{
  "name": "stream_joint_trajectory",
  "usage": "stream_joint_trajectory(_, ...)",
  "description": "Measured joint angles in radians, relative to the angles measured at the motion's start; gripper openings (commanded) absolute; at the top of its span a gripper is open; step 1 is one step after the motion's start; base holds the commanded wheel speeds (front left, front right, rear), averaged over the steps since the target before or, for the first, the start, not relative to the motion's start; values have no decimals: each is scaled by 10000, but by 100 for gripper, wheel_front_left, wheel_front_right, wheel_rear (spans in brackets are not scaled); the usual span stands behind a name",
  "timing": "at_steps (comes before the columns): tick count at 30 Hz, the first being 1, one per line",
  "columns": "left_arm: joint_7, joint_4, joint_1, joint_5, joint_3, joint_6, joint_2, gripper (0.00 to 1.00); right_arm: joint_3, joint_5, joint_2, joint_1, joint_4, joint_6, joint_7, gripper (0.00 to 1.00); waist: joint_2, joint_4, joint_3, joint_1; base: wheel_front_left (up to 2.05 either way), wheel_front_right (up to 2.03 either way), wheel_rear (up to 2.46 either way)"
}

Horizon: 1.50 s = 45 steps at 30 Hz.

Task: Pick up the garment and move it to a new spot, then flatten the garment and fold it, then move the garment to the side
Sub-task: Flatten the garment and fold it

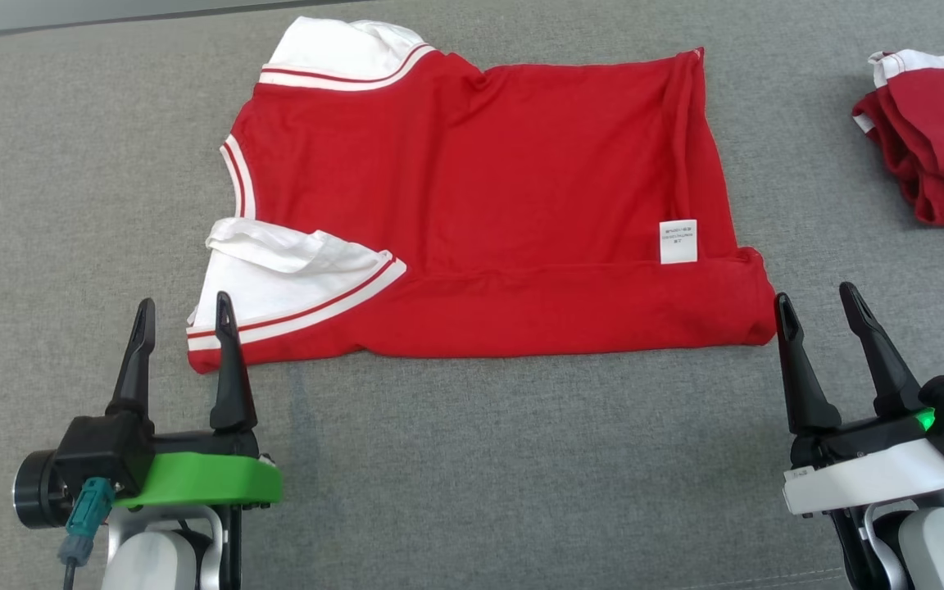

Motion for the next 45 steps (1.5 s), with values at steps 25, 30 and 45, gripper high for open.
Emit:
stream_joint_trajectory(25, 1607, 3346, -1397, -1983, 107, -1388, 192, 0, 1189, 1189, -405, -1857, 3845, 0, 278, 0, 0, 3, 851, 0, 0, 0, 0)
stream_joint_trajectory(30, 1592, 3319, -1447, -2201, -12, -1595, 184, 0, 1505, 1651, -569, -2027, 3967, 0, 188, 0, 0, 68, 748, 0, 0, 0, 0)
stream_joint_trajectory(45, 2288, 1551, 1528, -2564, -4, -991, 180, 0, 660, 2069, -658, 1150, 2405, 12, 798, 0, 0, 509, -536, 0, 0, 0, 0)
